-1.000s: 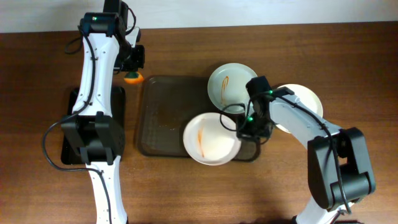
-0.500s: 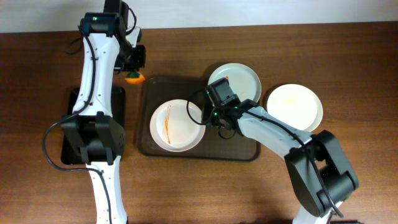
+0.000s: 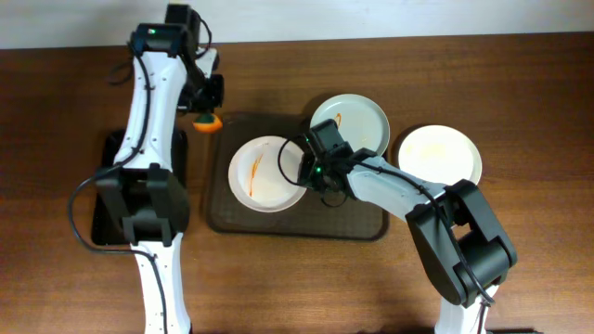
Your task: Clean dirty plates on tray and stack at the side
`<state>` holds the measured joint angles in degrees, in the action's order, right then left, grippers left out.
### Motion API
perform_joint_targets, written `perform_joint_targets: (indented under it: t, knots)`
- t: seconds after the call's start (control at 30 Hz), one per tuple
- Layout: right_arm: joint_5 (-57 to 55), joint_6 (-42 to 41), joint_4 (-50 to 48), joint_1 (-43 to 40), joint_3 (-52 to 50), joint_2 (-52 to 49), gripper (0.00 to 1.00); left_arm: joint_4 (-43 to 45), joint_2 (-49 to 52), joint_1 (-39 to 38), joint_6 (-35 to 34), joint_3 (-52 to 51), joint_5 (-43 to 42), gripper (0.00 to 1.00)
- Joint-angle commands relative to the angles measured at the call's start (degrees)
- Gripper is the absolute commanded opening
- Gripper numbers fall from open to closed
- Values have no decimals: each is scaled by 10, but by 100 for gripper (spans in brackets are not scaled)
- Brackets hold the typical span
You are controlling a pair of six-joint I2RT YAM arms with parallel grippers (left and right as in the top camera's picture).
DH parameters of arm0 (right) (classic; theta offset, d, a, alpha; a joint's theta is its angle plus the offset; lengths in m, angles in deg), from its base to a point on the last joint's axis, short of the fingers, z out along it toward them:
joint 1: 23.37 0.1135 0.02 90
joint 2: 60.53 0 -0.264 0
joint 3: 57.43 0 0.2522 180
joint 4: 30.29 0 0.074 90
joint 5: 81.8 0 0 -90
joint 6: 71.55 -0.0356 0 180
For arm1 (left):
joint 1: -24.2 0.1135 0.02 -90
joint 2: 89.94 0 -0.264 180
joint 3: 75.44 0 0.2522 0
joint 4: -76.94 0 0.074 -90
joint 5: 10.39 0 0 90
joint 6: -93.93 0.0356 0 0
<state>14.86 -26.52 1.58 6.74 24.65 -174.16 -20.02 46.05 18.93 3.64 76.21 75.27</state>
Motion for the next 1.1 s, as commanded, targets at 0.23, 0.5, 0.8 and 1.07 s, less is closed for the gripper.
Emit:
perform_joint_targets:
  t: [0.23,0.5,0.8,1.07]
  knots:
    - [-48,-33,9,0,-9,-13,4,132,-7,-76,117,-249,-114,0]
    - [-48,-24,9,0,-9,-13,4,104,-7,-92,115,-301,-107,0]
    - [-48,-22,9,0,-9,-13,4,3,-7,-92,75,-285,-98,0]
    - [-41,-22,9,0,-9,-13,4,244,-7,-96,77,-287,-87,0]
